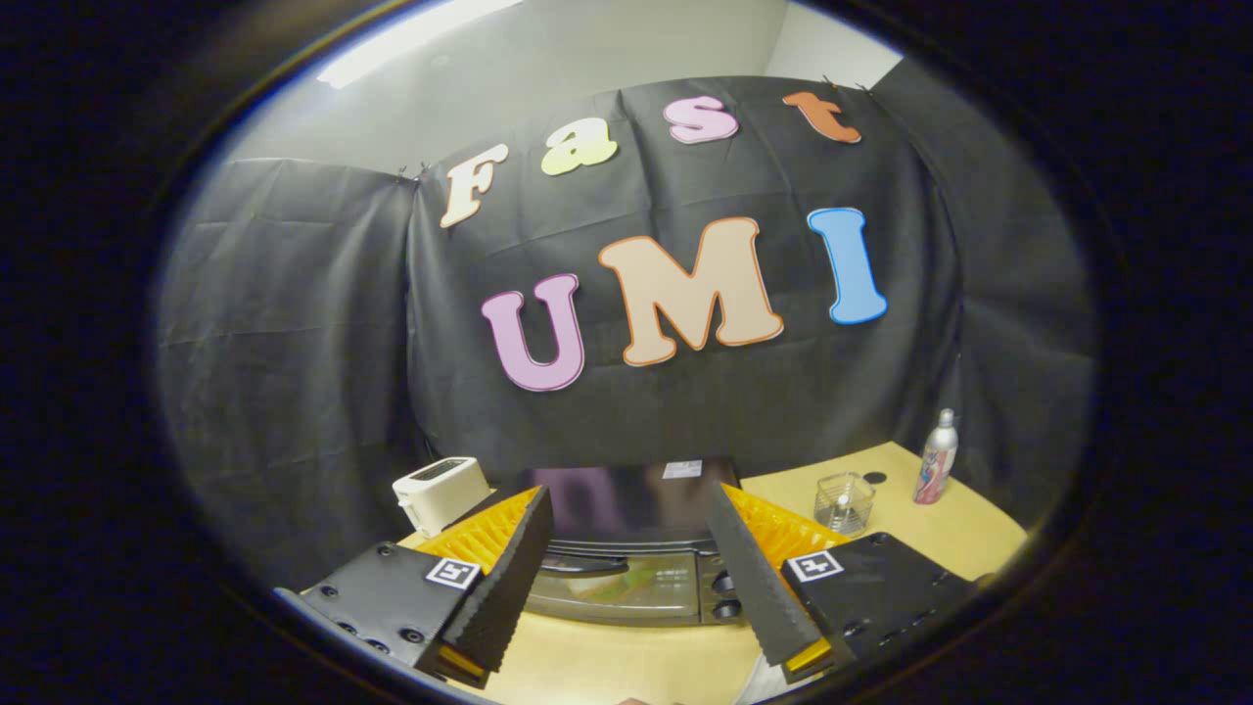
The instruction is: Open the toaster oven, put the food inside, and close the toaster oven door.
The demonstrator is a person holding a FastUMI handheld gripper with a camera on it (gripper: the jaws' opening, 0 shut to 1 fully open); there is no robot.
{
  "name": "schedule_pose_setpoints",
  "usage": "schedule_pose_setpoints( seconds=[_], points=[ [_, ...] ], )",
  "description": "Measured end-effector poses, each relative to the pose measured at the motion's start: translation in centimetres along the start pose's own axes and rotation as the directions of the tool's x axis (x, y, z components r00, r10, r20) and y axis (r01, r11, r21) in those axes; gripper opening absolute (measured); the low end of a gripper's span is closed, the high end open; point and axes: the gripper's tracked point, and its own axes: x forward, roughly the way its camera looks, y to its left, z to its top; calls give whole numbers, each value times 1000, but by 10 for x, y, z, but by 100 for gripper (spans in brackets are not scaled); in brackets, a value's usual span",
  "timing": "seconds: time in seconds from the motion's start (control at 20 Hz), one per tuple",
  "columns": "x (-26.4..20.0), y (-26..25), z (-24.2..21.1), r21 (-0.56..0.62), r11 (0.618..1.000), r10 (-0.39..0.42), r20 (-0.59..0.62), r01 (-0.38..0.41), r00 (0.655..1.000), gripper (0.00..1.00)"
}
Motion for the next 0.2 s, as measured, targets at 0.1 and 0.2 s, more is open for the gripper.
schedule_pose_setpoints(
  seconds=[0.1,0.2],
  points=[
    [-10,-13,12,-30,999,-15,3,15,1000,97],
    [-19,-20,23,-41,999,-22,7,23,1000,97]
  ],
)
